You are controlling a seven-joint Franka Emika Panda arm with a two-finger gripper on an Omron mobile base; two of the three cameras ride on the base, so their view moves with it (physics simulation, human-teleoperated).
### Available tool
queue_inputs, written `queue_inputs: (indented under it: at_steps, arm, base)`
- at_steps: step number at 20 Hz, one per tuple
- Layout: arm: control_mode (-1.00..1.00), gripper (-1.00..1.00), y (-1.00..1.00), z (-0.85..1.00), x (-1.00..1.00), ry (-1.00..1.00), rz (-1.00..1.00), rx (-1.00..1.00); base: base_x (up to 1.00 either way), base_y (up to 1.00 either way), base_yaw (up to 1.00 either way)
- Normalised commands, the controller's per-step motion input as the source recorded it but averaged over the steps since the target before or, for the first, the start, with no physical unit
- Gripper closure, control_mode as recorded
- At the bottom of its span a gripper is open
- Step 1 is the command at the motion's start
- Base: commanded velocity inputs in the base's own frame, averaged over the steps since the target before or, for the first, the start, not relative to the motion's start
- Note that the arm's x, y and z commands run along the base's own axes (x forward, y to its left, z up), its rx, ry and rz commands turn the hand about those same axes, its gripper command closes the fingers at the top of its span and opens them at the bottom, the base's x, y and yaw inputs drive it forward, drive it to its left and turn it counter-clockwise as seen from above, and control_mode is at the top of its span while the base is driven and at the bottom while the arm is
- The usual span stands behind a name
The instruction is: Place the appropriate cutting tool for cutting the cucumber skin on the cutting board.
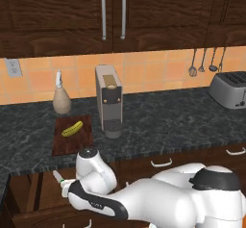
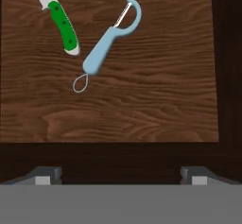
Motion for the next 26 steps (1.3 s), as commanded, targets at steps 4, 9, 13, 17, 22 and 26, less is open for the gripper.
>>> queue_inputs:
  at_steps: [4,9,13,17,22,26]
  arm:
    - [-1.0,-1.0,0.0,0.0,0.22,-0.06,0.0,0.0]
    - [-1.0,-1.0,0.0,-0.27,0.03,0.0,0.0,0.0]
    - [-1.0,-1.0,0.0,-0.39,-0.01,0.0,0.0,0.0]
    - [-1.0,-1.0,0.0,-0.15,-0.25,0.0,0.0,0.0]
    - [-1.0,-1.0,0.0,0.0,-0.49,0.05,0.0,0.0]
    - [-1.0,-1.0,0.0,-0.02,-0.52,0.11,0.0,0.0]
  base:
    - [0.0,0.0,0.0]
    - [0.0,0.0,0.0]
    - [0.0,0.0,0.0]
    - [0.0,0.0,0.0]
    - [0.0,0.0,0.0]
    - [0.0,0.0,0.0]
